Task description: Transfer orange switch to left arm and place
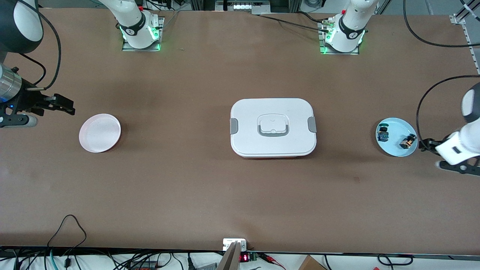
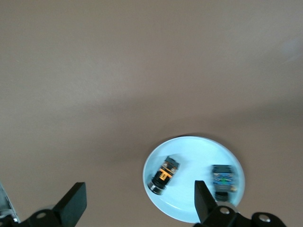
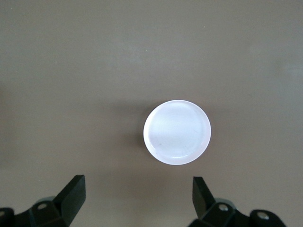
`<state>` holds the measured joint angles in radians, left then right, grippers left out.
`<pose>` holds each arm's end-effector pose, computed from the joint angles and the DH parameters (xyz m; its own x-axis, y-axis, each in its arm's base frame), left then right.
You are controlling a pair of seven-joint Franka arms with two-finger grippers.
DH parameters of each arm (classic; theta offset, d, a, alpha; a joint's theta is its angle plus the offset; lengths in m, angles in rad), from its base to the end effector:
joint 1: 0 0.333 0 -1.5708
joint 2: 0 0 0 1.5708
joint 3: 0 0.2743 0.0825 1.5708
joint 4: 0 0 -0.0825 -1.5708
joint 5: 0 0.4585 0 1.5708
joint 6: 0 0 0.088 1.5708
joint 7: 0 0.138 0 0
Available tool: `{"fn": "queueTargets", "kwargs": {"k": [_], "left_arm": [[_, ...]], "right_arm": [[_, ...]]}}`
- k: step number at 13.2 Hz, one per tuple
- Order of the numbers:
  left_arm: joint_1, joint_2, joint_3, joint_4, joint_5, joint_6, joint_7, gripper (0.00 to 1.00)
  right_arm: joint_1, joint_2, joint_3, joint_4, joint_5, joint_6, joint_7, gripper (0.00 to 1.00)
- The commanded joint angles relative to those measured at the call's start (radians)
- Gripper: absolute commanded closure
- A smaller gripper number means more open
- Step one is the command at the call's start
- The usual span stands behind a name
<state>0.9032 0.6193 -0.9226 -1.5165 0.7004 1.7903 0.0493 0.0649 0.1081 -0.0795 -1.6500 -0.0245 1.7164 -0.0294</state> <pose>0.7130 0.1319 0.3125 0.9790 -0.1756 -0.1038 -0.1920 -0.9652 -0.1776 0.6595 -0.0113 0.4512 0.9989 0.0185 -0.0424 0.0198 -0.9993 0.0314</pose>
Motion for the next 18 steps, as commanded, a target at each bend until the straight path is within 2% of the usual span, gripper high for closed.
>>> {"fn": "queueTargets", "kwargs": {"k": [1,4,9,13,18], "left_arm": [[0.013,0.0,-0.065,0.162,-0.096,-0.15,0.006,0.0],[0.016,-0.004,-0.128,0.226,-0.101,-0.256,0.003,0.0],[0.007,-0.026,-0.188,0.256,-0.104,-0.256,-0.08,0.0],[0.005,-0.044,-0.255,0.254,-0.088,-0.261,-0.092,0.0],[0.005,-0.047,-0.255,0.254,-0.101,-0.258,-0.091,0.0]], "right_arm": [[0.007,-0.016,0.004,-0.008,-0.014,-0.008,0.121,0.0],[-0.003,-0.047,-0.005,-0.049,-0.014,0.017,0.002,0.0],[0.0,-0.134,-0.005,-0.184,-0.015,0.117,-0.009,0.0],[-0.002,-0.133,-0.005,-0.171,-0.014,0.088,-0.021,0.0],[0.004,-0.128,0.001,-0.125,-0.014,0.002,-0.021,0.0]]}}
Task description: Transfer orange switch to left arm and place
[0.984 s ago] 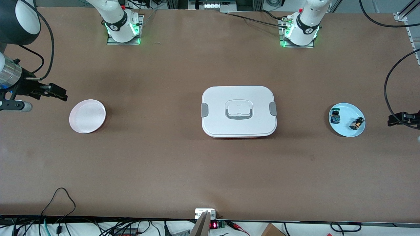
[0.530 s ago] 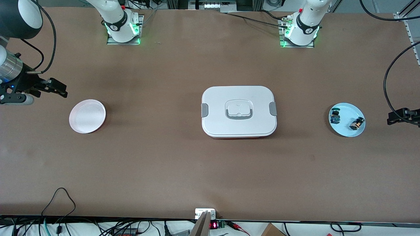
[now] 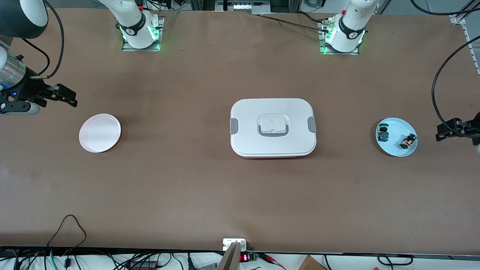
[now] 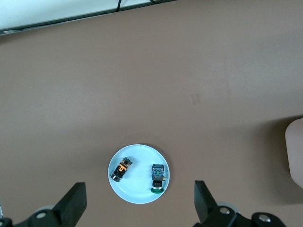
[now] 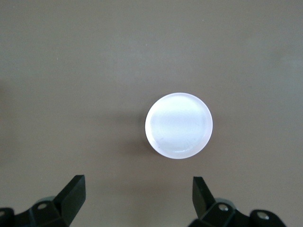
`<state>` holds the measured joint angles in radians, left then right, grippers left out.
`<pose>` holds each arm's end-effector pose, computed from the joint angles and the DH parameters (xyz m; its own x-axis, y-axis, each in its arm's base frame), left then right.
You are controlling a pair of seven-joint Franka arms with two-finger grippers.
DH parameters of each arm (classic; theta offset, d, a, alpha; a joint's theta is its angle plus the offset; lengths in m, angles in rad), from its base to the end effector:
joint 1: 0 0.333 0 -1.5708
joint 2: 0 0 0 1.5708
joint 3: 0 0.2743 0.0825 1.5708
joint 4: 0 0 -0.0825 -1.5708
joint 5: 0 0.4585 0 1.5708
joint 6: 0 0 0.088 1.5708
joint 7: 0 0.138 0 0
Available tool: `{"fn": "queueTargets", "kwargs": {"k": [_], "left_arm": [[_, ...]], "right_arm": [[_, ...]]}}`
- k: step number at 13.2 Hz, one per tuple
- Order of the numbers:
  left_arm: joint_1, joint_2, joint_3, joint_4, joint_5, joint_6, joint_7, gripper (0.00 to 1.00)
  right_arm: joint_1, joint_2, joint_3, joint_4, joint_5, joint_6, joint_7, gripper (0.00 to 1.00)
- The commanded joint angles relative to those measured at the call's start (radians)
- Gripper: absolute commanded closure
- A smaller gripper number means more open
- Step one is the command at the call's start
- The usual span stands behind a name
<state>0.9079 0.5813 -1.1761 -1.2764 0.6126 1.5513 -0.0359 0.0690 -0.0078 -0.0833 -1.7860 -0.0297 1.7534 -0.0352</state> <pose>0.7160 0.0490 0.4987 0.9900 -0.1389 0.0239 -0.1366 -0.9874 -0.0796 0.6305 -0.0126 0.4541 0.9993 0.0263 -0.0259 0.0270 -0.9993 0.0275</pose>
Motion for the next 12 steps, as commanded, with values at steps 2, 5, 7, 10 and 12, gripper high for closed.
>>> {"fn": "queueTargets", "kwargs": {"k": [2,5,7,10,12], "left_arm": [[-0.03,-0.081,0.013,-0.001,-0.013,-0.016,-0.01,0.0],[-0.26,-0.225,0.247,-0.027,-0.09,-0.023,-0.074,0.0],[-0.444,-0.309,0.552,-0.05,-0.318,-0.011,-0.065,0.0],[-0.648,-0.382,0.925,-0.138,-0.575,0.033,-0.042,0.0],[-0.727,-0.451,1.068,-0.252,-0.681,0.102,0.022,0.0]], "right_arm": [[-0.003,-0.008,0.004,0.014,-0.009,-0.026,-0.008,0.0],[-0.009,-0.001,-0.001,0.045,0.011,-0.037,0.001,0.0],[-0.011,-0.003,-0.003,0.057,0.01,-0.041,-0.014,0.0],[-0.008,-0.003,-0.001,0.062,0.008,-0.051,-0.017,0.0],[-0.008,-0.003,-0.003,0.069,0.01,-0.063,-0.019,0.0]]}}
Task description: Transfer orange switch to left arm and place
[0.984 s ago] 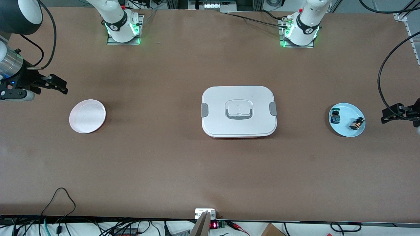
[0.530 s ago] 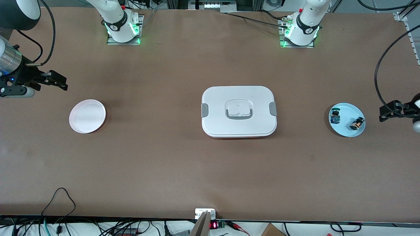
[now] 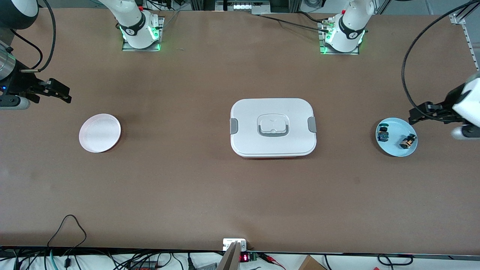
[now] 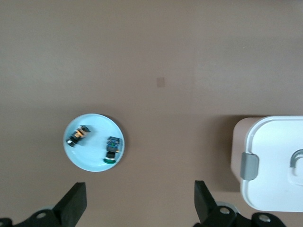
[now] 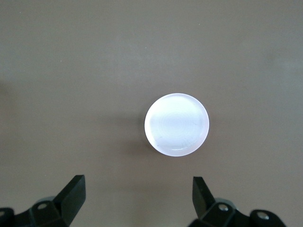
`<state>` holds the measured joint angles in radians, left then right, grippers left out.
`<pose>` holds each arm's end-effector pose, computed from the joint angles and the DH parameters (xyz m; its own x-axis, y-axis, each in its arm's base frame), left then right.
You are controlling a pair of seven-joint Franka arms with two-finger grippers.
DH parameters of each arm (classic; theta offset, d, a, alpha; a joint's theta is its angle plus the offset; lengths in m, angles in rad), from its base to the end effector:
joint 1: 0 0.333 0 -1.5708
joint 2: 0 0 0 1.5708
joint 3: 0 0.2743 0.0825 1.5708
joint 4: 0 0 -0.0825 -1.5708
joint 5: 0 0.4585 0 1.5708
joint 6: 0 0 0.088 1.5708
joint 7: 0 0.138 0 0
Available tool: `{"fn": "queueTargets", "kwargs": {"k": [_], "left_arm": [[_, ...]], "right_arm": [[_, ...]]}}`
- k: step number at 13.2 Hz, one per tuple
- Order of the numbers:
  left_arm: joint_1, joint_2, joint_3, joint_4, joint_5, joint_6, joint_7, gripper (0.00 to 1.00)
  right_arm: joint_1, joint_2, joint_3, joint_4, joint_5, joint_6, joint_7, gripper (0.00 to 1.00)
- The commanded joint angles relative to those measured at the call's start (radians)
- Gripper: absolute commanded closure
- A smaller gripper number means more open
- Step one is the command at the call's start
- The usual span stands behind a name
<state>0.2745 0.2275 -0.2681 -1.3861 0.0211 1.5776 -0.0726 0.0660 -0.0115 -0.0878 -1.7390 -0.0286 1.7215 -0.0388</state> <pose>0.6852 0.0223 0.5083 0.9960 0.0836 -0.0308 0.0847 -0.9957 0.0365 0.6321 -0.0174 0.4797 0.9997 0.0213 -0.0072 0.0215 -0.9994 0.0270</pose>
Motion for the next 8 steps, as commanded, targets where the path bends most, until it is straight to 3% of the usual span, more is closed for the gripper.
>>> {"fn": "queueTargets", "kwargs": {"k": [1,4,8], "left_arm": [[-0.113,-0.131,0.173,-0.186,-0.09,0.108,0.091,0.0],[-0.135,-0.22,0.174,-0.272,-0.086,0.139,0.108,0.0],[-0.135,-0.221,0.17,-0.263,-0.082,0.131,0.108,0.0]], "right_arm": [[-0.006,0.001,0.002,0.027,0.009,-0.04,-0.015,0.0],[-0.006,0.001,0.002,0.035,0.009,-0.06,-0.016,0.0],[-0.006,0.001,0.002,0.035,0.009,-0.063,-0.016,0.0]]}}
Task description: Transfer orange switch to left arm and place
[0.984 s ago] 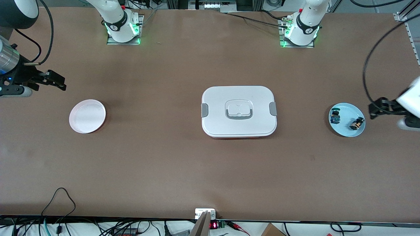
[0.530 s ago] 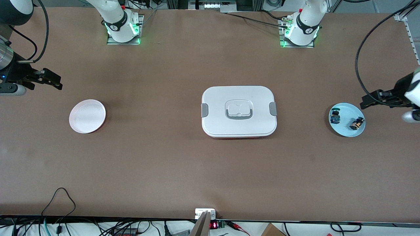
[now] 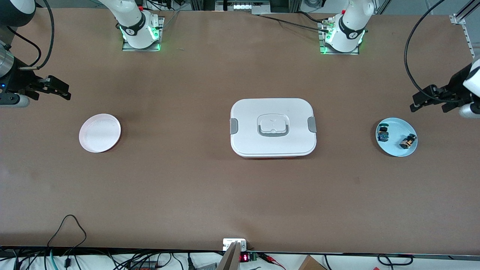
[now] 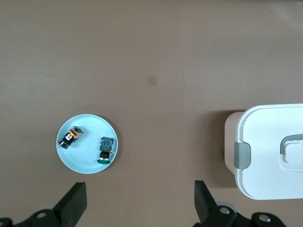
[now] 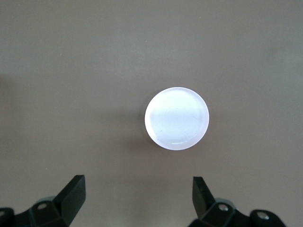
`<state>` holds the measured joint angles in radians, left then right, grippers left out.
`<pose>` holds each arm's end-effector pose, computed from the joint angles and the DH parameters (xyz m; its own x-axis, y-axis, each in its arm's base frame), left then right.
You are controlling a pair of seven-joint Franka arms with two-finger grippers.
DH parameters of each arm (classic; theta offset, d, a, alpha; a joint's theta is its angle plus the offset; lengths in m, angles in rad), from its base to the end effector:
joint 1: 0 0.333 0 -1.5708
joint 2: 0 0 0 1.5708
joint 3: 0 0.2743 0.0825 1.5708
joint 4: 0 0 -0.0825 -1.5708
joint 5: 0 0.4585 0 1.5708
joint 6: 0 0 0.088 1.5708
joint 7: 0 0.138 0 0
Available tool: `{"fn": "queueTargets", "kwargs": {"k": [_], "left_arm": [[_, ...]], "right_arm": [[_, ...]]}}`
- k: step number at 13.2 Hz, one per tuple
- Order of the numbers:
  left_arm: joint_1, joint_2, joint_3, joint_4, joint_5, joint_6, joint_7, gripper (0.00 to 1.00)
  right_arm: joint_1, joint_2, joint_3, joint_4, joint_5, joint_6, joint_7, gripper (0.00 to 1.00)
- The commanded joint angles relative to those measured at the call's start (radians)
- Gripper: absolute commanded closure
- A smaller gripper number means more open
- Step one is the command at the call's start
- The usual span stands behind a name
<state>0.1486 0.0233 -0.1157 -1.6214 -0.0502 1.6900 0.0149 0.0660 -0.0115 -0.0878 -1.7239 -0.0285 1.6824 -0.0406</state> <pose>0.6462 0.0154 0.5201 0.9986 0.0241 0.0461 0.0217 -0.9984 0.0520 0.6285 -0.0175 0.4846 0.9993 0.0220 -0.0312 0.0228 -0.9994 0.0260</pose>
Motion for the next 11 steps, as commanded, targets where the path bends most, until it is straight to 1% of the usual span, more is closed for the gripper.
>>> {"fn": "queueTargets", "kwargs": {"k": [1,3,6,7,9,10,11], "left_arm": [[-0.009,-0.011,0.015,-0.017,0.009,0.017,0.02,0.0],[-0.009,-0.006,0.008,-0.015,0.047,0.017,0.02,0.0],[-0.003,0.006,0.008,-0.012,0.049,0.017,0.023,0.0],[-0.003,0.016,0.008,-0.012,0.044,0.022,0.025,0.0],[-0.012,0.075,0.008,-0.003,0.064,0.026,0.023,0.0],[-0.012,0.078,0.007,0.033,0.091,0.019,0.022,0.0],[-0.012,0.083,0.007,0.04,0.096,0.017,0.022,0.0]], "right_arm": [[-0.006,0.001,0.003,0.02,0.009,-0.03,-0.015,0.0],[0.0,0.001,0.005,0.02,0.007,-0.035,-0.015,0.0],[0.001,0.001,0.008,0.026,0.007,-0.036,-0.016,0.0],[0.0,0.001,0.008,0.027,0.007,-0.036,-0.016,0.0],[0.001,0.002,0.008,0.027,0.009,-0.036,-0.015,0.0],[0.003,0.002,0.01,0.027,0.007,-0.036,-0.015,0.0],[0.003,0.002,0.01,0.026,0.007,-0.036,-0.015,0.0]]}}
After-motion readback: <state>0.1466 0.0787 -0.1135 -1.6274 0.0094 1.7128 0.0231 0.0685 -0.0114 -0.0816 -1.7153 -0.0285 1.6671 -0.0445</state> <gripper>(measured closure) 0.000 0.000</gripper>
